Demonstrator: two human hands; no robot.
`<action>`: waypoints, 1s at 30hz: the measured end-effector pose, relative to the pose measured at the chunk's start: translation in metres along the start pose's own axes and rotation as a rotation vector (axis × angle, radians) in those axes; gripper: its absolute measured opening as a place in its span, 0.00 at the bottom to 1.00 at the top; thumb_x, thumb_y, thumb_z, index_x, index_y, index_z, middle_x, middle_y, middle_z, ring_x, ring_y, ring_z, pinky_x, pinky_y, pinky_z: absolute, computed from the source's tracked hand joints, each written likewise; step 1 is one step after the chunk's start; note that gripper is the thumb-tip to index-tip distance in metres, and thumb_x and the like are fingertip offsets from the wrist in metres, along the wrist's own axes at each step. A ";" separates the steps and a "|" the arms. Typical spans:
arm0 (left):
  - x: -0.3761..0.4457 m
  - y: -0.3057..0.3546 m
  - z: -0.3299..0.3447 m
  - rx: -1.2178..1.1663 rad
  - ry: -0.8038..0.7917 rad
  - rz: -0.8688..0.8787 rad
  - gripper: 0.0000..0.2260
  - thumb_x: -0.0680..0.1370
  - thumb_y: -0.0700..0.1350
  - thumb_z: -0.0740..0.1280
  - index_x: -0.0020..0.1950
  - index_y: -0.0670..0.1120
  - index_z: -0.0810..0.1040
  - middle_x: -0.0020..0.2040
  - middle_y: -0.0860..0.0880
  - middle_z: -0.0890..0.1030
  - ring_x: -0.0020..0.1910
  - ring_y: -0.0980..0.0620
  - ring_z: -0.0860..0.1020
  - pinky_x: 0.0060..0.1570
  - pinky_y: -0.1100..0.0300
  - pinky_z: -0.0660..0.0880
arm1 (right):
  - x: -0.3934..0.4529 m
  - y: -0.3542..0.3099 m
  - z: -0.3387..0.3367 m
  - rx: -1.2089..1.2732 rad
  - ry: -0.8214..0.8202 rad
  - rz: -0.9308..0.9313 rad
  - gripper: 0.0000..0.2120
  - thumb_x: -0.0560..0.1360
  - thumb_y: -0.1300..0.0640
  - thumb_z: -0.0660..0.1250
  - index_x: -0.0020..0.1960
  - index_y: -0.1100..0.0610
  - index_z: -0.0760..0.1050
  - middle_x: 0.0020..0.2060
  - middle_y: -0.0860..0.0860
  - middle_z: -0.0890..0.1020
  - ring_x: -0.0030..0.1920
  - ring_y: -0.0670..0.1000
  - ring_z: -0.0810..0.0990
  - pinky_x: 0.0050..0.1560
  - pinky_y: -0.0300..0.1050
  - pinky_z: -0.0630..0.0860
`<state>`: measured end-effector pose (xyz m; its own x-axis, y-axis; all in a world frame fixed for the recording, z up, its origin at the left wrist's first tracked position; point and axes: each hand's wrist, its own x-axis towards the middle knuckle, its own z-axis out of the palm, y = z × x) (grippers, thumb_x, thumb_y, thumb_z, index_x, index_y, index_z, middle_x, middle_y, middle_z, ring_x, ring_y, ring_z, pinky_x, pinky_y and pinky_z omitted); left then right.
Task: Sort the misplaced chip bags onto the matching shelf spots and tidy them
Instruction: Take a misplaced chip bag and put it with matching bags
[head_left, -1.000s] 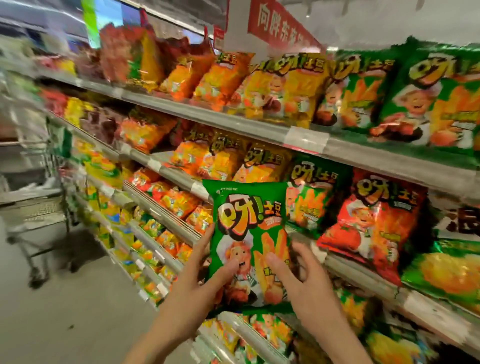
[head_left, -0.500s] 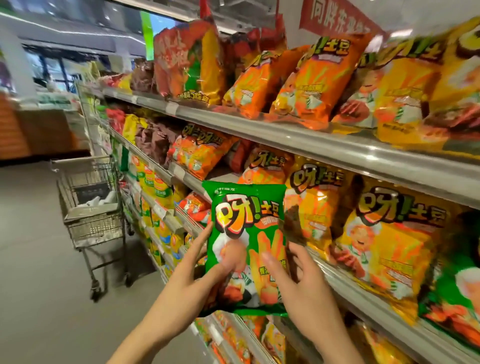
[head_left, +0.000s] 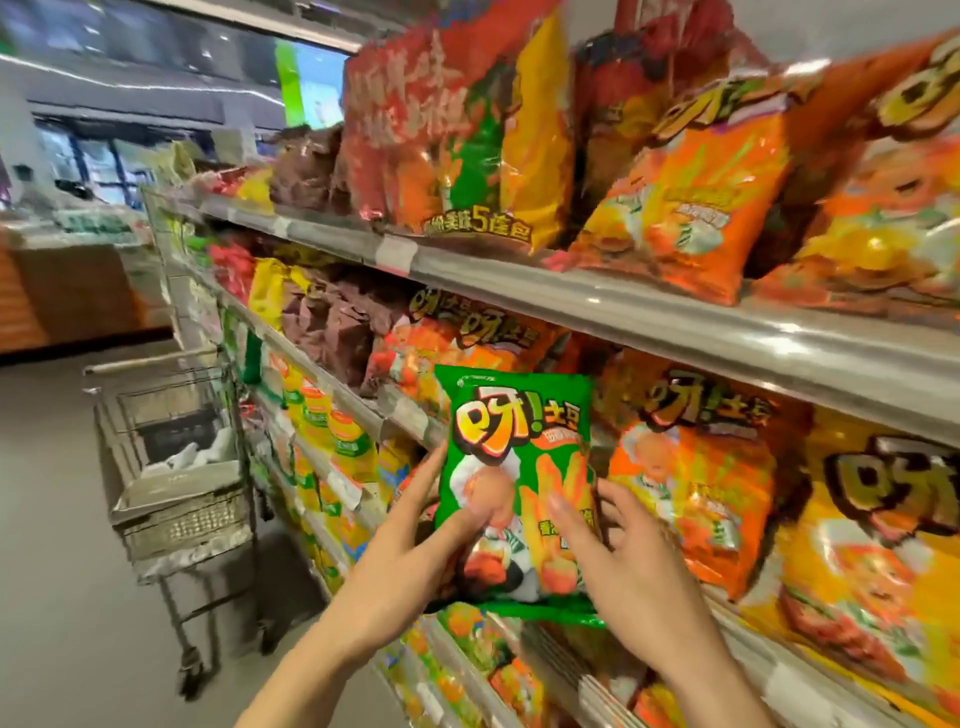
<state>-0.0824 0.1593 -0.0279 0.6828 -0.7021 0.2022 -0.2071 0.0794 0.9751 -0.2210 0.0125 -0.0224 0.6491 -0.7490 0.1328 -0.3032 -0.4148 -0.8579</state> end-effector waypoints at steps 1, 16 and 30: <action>0.018 -0.004 -0.008 0.001 -0.039 -0.001 0.28 0.75 0.55 0.71 0.72 0.67 0.64 0.65 0.72 0.74 0.58 0.80 0.71 0.54 0.79 0.69 | 0.010 -0.003 0.008 -0.005 0.037 0.012 0.38 0.65 0.18 0.58 0.65 0.40 0.71 0.61 0.43 0.79 0.60 0.47 0.81 0.63 0.54 0.77; 0.188 -0.026 -0.033 0.491 -0.376 0.522 0.29 0.82 0.62 0.59 0.81 0.59 0.54 0.78 0.54 0.62 0.76 0.54 0.63 0.74 0.56 0.62 | 0.097 -0.045 0.067 -0.032 0.670 0.251 0.33 0.77 0.36 0.64 0.75 0.52 0.66 0.68 0.50 0.76 0.66 0.52 0.76 0.59 0.44 0.71; 0.227 -0.062 -0.004 0.982 -0.405 1.005 0.27 0.82 0.58 0.53 0.80 0.51 0.60 0.76 0.42 0.70 0.73 0.40 0.70 0.74 0.44 0.62 | 0.105 -0.037 0.073 -0.710 0.733 0.324 0.29 0.82 0.37 0.54 0.72 0.58 0.69 0.65 0.54 0.77 0.68 0.55 0.73 0.66 0.48 0.71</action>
<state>0.0884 -0.0019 -0.0421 -0.2402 -0.8033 0.5450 -0.9650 0.2583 -0.0445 -0.0905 -0.0134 -0.0128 -0.0409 -0.9070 0.4191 -0.8759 -0.1693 -0.4517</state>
